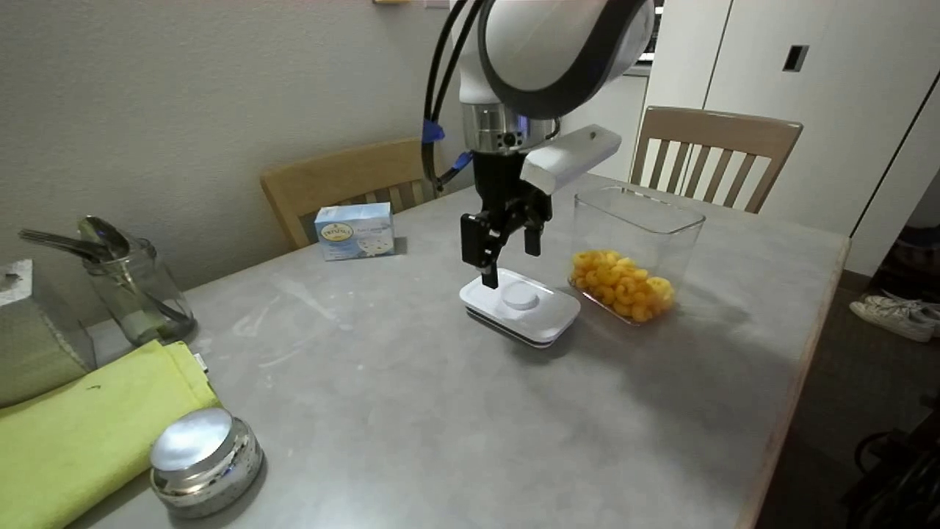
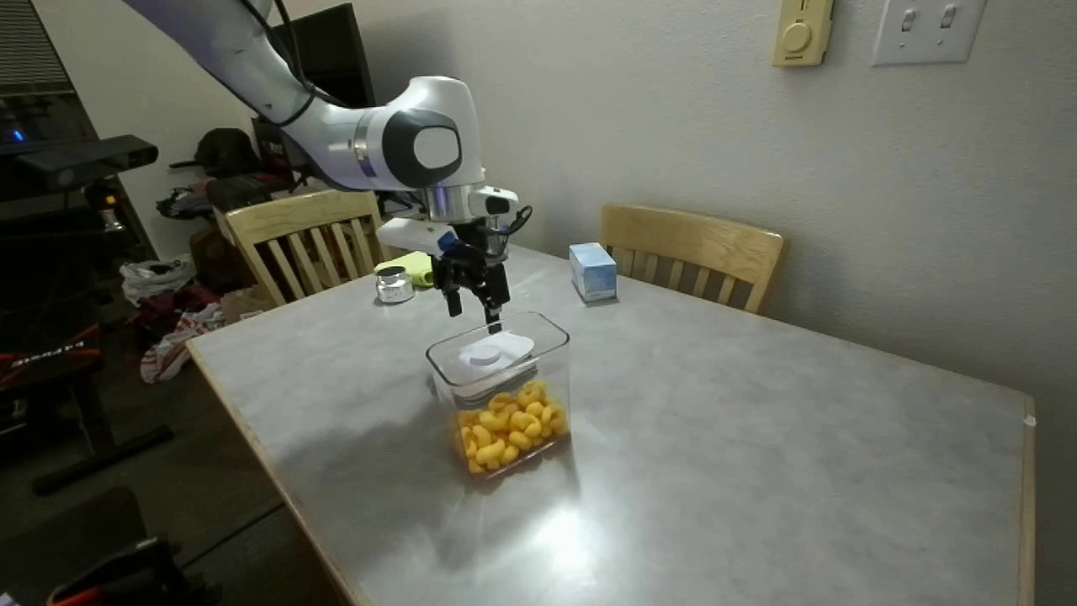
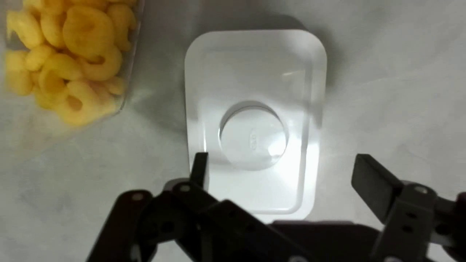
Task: Press the button on the white lid then take the lid and put it on the table
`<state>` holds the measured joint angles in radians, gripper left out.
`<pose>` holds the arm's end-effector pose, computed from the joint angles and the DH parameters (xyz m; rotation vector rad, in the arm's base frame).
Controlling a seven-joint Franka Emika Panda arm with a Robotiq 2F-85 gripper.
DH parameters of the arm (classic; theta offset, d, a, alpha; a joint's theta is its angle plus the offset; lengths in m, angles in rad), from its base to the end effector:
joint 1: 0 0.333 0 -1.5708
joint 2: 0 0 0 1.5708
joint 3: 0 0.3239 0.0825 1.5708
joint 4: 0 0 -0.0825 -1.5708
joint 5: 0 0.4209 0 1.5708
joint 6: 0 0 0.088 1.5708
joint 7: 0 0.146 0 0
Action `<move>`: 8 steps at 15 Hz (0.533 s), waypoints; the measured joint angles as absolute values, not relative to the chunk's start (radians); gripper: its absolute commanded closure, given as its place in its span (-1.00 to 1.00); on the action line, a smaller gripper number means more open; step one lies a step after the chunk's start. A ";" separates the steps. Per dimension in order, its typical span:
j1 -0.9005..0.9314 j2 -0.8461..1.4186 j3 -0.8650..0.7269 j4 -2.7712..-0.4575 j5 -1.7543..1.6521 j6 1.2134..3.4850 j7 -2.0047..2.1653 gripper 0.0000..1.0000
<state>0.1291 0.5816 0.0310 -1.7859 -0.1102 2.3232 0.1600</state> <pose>0.6740 0.1030 0.1656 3.0714 0.1113 -0.0510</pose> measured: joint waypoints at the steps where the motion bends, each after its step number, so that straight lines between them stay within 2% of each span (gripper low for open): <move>1: 0.133 0.552 0.031 -1.812 -0.112 2.323 0.171 -1.00; 8: 0.148 0.339 0.030 -1.987 -0.126 2.320 0.246 -1.00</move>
